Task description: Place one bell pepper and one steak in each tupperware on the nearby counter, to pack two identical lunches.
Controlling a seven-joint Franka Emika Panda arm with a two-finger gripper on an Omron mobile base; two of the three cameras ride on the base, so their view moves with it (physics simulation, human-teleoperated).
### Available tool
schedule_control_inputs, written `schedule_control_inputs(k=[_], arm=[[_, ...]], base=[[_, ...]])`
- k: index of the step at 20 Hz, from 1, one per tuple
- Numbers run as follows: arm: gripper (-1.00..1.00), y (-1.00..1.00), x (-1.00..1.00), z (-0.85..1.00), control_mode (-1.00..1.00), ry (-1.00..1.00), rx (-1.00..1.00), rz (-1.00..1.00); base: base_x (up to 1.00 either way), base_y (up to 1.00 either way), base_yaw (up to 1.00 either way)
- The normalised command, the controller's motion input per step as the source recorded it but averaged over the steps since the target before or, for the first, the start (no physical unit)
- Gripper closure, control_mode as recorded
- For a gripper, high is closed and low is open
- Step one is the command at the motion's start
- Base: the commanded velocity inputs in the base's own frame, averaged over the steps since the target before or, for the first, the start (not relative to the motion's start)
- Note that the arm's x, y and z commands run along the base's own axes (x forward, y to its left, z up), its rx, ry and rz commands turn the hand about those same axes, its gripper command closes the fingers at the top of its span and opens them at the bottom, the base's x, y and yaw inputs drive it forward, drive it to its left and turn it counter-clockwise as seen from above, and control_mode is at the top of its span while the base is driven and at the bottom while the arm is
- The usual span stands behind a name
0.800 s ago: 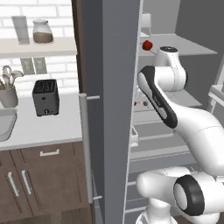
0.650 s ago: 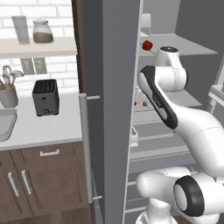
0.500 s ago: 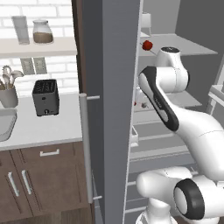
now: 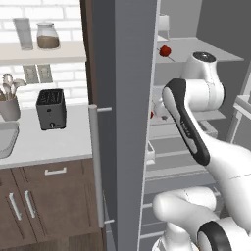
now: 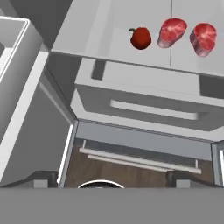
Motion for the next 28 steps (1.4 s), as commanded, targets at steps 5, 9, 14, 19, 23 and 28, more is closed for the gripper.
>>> schedule_control_inputs(k=[5, 9, 14, 19, 23, 28], arm=[[-1.0, -0.03, 0.77, 0.21, -1.0, -0.32, 0.01, 0.25], [-1.0, -0.3, 1.0, -0.11, -1.0, -0.09, 0.02, 0.05], [-1.0, -0.04, 0.78, -0.06, -1.0, 0.31, 0.0, -0.06], [-1.0, -0.19, 0.85, -0.57, -1.0, 0.35, 0.0, -0.01], [-1.0, -0.15, 0.6, -0.96, -1.0, 0.13, 0.0, 0.0], [-1.0, 0.0, 0.08, -0.77, -1.0, -0.05, 0.0, 0.0]], base=[[0.0, 0.0, 0.0], [0.0, 0.0, 0.0], [0.0, 0.0, 0.0], [0.0, 0.0, 0.0], [0.0, 0.0, 0.0], [0.0, 0.0, 0.0]])
